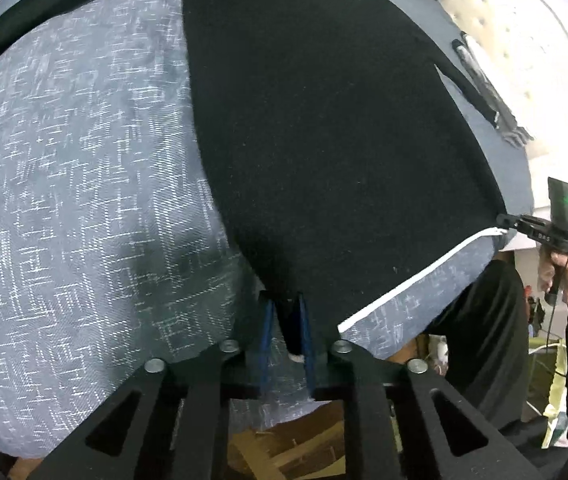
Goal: Fold clothes
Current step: 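Pinch the sweater hem with the right gripper and tug it straight, then release the hem with the right gripper and lift it away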
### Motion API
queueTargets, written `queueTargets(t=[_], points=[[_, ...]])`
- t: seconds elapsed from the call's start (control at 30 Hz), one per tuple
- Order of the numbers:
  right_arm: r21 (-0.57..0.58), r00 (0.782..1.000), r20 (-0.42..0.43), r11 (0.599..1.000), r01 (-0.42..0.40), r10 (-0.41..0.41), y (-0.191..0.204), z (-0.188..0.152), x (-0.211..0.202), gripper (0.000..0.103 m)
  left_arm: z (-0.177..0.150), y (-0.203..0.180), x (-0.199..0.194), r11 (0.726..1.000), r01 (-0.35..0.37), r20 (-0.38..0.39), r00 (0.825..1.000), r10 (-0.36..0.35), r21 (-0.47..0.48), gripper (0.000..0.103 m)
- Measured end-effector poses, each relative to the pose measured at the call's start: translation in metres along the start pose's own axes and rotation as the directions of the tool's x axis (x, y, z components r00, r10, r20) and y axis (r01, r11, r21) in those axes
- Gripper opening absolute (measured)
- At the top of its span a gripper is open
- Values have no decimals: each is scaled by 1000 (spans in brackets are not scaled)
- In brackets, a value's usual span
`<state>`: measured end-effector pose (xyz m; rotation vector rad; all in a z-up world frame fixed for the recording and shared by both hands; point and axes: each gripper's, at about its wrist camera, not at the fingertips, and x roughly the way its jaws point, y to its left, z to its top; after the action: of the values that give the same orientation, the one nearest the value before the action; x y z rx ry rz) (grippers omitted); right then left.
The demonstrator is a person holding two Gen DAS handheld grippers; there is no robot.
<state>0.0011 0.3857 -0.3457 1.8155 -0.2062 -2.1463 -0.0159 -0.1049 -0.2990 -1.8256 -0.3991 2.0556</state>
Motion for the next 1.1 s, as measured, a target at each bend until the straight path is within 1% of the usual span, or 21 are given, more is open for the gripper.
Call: queueTargets(t=[0.03,0.07,0.1,0.13,0.23,0.37,0.4,0.47,0.53,0.67,0.7,0.8,0.9,1.03,1.1], points=[[2,1000,-1,1000,0,0,0,0,-1,9,0,3,-4,1000,0,8,1000,0,-6,28],[3,1000,-2,1000,1,-1,-1,-1,-3,9,2,5,-9,1000,-5,20,1000,6,-11,33],[4,1000,-2,1000,2,-2,-1,-1,-5,9,4,8,-14,1000,-11,32,999,11,-16,43],[1,1000,3,1000,-3,3,-1,-2,-8,11,6,11,-20,1000,-16,44,999,17,-21,48],[-3,1000,20,1000,0,0,-3,0,-21,13,15,20,-35,998,-35,86,995,39,-44,49],[28,997,81,1000,-6,3,-12,10,-40,16,31,29,-47,995,-45,164,985,59,-88,49],[38,995,99,999,-7,3,-15,14,-45,17,35,28,-48,994,-54,184,980,70,-91,49],[62,990,141,998,-22,13,-21,23,-52,23,44,28,-50,993,-63,223,971,84,-101,49],[91,984,178,995,-38,21,-27,32,-55,28,53,30,-52,991,-70,265,959,99,-118,49],[154,970,241,986,-64,26,-41,51,-58,29,78,32,-57,988,-77,340,933,120,-136,50],[170,968,251,983,-71,26,-46,56,-57,29,82,32,-57,987,-79,355,926,124,-139,52],[214,960,277,973,-90,27,-60,71,-56,29,98,30,-50,986,-75,377,918,126,-147,57],[237,955,296,967,-98,24,-70,87,-53,29,114,28,-41,986,-70,391,912,125,-153,57],[255,948,319,962,-101,15,-79,110,-48,29,131,30,-28,986,-66,391,912,122,-153,57],[263,944,330,959,-103,11,-83,121,-45,30,138,31,-25,986,-72,402,907,129,-153,57]])
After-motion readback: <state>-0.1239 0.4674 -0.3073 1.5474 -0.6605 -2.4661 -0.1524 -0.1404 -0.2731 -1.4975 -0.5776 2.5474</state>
